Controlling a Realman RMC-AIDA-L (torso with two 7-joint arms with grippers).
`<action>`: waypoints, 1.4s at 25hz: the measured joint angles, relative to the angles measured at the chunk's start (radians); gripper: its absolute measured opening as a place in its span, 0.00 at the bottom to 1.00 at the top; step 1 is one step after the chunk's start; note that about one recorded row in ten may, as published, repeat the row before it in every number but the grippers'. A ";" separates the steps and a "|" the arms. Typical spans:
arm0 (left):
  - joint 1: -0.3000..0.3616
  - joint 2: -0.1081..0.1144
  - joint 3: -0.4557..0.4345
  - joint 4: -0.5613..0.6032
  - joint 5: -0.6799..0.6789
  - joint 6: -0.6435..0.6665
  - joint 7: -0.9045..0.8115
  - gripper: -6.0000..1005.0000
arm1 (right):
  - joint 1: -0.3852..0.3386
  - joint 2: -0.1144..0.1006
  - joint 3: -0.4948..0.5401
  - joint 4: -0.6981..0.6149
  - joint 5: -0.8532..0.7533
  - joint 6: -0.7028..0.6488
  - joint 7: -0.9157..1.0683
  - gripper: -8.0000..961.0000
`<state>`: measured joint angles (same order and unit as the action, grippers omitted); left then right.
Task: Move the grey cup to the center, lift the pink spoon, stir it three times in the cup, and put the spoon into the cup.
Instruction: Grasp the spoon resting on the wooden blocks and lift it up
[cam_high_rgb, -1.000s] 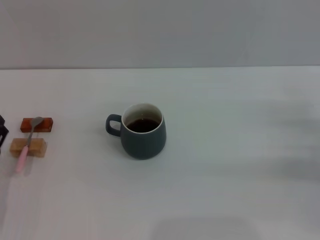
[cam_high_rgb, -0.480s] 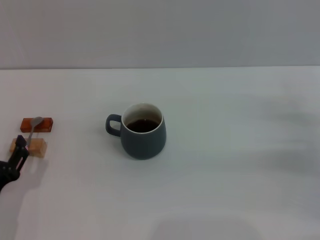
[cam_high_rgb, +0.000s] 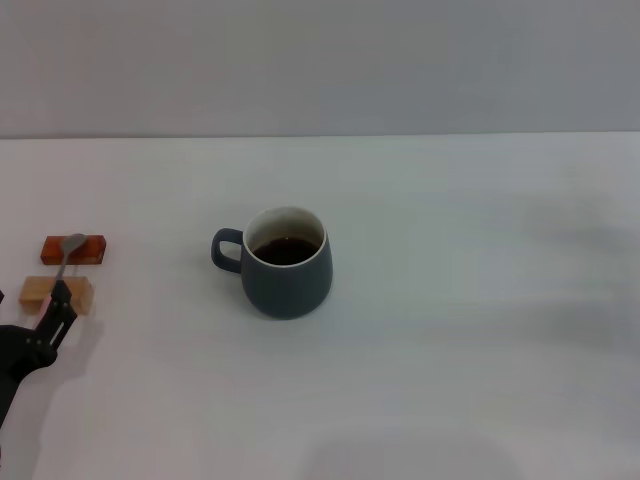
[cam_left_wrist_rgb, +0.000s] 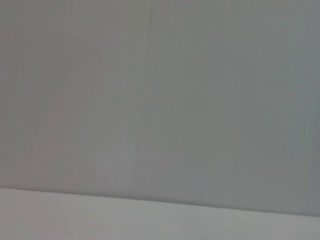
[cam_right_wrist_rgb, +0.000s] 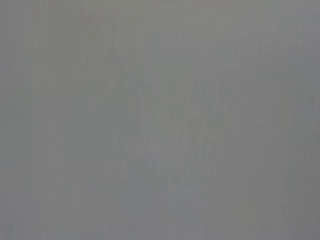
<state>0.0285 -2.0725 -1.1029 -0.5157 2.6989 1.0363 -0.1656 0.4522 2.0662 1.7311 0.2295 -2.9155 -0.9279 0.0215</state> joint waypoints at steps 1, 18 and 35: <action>-0.008 0.000 0.000 0.011 -0.002 -0.001 0.000 0.83 | -0.001 0.000 0.000 0.000 0.000 0.000 0.000 0.66; -0.058 0.000 0.002 0.091 -0.010 -0.035 -0.009 0.83 | -0.006 0.005 0.003 0.001 -0.003 -0.002 -0.024 0.66; -0.079 -0.002 0.008 0.117 -0.010 -0.059 -0.016 0.83 | -0.006 0.005 0.004 0.004 -0.003 0.000 -0.025 0.66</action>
<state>-0.0504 -2.0740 -1.0953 -0.3987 2.6890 0.9777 -0.1816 0.4464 2.0709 1.7352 0.2332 -2.9180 -0.9280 -0.0032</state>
